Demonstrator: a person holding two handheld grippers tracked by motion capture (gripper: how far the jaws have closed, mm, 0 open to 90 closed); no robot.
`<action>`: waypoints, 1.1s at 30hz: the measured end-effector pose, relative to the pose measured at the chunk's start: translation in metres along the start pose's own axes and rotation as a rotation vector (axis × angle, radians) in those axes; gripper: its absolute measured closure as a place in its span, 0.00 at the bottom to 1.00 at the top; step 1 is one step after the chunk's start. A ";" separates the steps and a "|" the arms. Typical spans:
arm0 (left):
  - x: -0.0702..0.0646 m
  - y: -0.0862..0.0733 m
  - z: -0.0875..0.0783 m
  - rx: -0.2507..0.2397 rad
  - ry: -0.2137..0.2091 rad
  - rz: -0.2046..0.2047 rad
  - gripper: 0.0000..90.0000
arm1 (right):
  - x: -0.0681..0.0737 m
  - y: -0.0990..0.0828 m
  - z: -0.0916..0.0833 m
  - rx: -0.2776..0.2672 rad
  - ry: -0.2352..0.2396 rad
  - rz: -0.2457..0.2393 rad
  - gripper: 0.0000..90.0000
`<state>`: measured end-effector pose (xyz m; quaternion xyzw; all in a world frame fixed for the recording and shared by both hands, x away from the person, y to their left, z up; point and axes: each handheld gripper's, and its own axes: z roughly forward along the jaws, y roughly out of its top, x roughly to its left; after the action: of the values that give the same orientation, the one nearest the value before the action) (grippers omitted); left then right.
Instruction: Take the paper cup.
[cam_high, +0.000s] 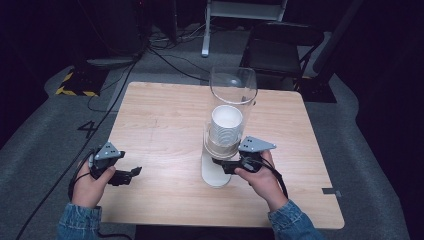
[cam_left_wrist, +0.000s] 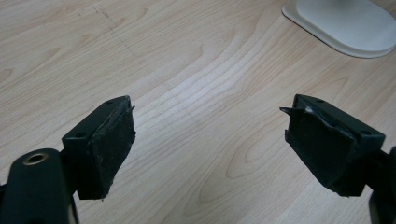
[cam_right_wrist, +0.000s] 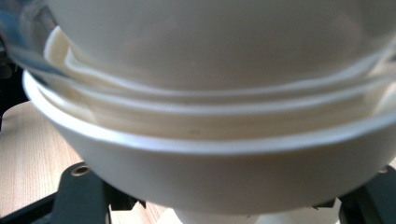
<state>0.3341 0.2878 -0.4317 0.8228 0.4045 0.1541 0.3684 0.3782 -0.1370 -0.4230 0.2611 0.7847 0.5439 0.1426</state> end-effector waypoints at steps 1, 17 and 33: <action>0.000 0.000 0.000 -0.001 0.001 0.002 0.17 | 0.000 0.000 0.000 0.001 0.000 0.004 0.34; 0.000 0.000 0.000 0.000 0.001 0.013 0.17 | 0.003 -0.002 -0.001 -0.001 -0.009 0.018 0.35; -0.001 0.000 0.001 0.005 -0.002 0.013 0.17 | 0.005 -0.002 -0.003 0.009 -0.012 0.041 0.35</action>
<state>0.3345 0.2863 -0.4323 0.8264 0.3991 0.1548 0.3658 0.3722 -0.1366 -0.4237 0.2811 0.7808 0.5414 0.1351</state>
